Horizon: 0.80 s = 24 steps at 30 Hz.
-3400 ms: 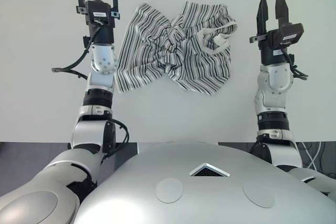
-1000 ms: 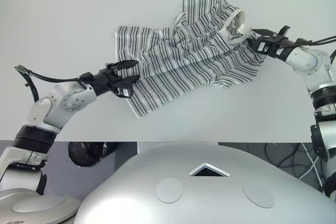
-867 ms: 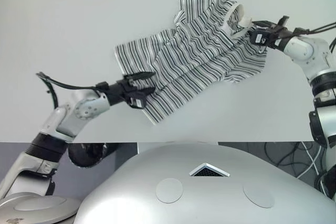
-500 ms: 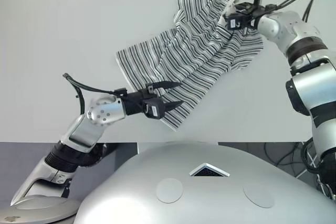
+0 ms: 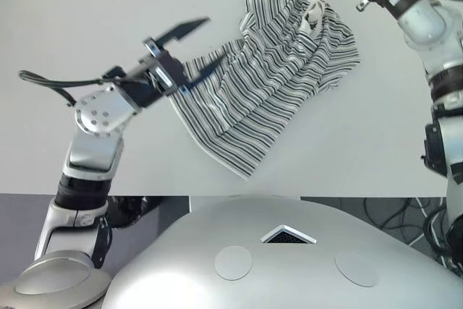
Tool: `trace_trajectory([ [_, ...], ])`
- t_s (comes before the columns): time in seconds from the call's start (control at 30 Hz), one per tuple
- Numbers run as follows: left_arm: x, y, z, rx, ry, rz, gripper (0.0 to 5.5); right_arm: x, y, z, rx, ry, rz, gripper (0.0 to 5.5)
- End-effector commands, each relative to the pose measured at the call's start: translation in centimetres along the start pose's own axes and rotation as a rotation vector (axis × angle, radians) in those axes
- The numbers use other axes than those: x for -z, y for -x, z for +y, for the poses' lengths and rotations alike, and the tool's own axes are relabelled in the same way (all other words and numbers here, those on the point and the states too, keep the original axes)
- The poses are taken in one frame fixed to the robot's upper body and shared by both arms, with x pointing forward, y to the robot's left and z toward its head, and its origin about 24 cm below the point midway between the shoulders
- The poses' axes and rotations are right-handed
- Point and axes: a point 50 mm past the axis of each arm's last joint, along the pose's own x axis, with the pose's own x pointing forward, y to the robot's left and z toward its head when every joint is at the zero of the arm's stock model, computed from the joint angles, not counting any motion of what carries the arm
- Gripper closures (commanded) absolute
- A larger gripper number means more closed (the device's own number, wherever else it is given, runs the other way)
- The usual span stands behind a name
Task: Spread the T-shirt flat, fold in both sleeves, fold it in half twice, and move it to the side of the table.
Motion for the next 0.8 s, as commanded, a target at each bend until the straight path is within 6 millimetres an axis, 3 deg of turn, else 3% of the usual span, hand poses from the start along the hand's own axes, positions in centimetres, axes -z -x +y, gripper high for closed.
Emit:
trace_trajectory([
  [0.03, 2.0, -0.5, 2.2, -0.009, -0.251, 0.064, 2.82, -2.8, 2.1, 0.9, -0.013, -0.06, -0.089, 3.99],
  [0.13, 5.8, -0.1, 2.8, 0.121, -0.531, 0.222, 2.82, -6.6, 4.1, 4.0, -0.156, -0.191, -0.209, 3.99],
  [0.2, 8.2, 1.4, 2.1, 0.281, -0.657, 0.298, 2.82, -8.8, 5.7, 6.2, -0.281, -0.299, -0.261, 3.99],
  [0.33, 10.6, 4.4, -0.9, 0.53, -0.669, 0.324, 2.82, -10.5, 7.7, 8.4, -0.473, -0.338, -0.249, 3.99],
  [0.57, 10.6, 6.1, -2.5, 0.647, -0.644, 0.268, 2.82, -9.4, 7.8, 11.4, -0.602, -0.269, -0.154, 3.99],
  [0.7, 10.6, 7.4, -3.7, 0.752, -0.735, 0.266, 2.82, -7.1, 7.6, 12.9, -0.687, -0.222, -0.06, 3.99],
  [0.8, 9.7, 8.8, -5.4, 0.839, -0.753, 0.243, 2.82, -4.9, 8.2, 12.7, -0.734, -0.2, 0.028, 3.99],
])
